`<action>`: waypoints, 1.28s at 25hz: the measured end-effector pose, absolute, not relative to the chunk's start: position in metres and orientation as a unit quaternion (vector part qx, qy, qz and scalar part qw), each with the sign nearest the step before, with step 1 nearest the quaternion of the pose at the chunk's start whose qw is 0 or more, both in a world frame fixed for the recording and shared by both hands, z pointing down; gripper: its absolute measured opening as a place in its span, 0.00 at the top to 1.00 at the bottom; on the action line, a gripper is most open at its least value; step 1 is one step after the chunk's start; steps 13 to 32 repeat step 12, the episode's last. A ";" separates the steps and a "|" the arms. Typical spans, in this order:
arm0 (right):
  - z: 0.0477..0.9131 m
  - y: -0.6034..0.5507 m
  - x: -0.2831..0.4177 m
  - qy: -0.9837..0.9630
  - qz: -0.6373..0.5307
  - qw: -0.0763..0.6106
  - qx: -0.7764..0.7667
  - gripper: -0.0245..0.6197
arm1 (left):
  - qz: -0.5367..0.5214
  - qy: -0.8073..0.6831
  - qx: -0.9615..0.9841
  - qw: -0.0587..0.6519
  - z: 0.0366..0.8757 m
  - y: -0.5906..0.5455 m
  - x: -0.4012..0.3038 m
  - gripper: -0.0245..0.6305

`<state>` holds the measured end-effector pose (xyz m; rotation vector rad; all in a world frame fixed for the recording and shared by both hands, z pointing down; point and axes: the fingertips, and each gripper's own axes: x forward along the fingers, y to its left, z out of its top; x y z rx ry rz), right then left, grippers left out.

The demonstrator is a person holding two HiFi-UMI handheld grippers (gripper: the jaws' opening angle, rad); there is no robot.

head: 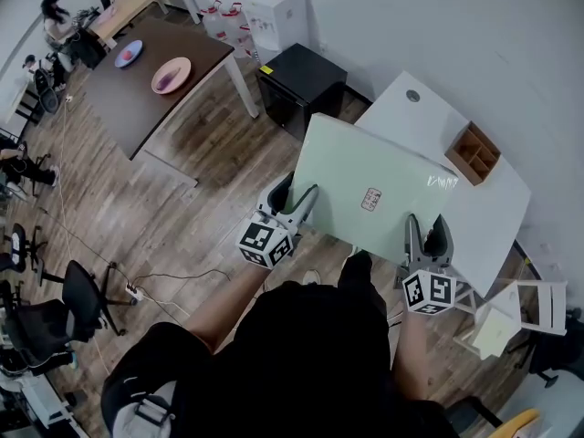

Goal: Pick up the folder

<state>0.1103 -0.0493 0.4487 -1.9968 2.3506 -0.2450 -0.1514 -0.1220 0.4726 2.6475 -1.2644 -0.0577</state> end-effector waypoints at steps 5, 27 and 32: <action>0.448 -0.049 0.105 0.762 -0.078 0.027 -0.643 0.52 | -0.023 -0.436 0.895 0.093 0.470 -0.121 -0.158 0.59; 0.448 -0.050 0.107 0.757 -0.083 0.025 -0.648 0.52 | -0.023 -0.434 0.895 0.098 0.471 -0.121 -0.156 0.59; 0.448 -0.050 0.107 0.757 -0.083 0.025 -0.648 0.52 | -0.023 -0.434 0.895 0.098 0.471 -0.121 -0.156 0.59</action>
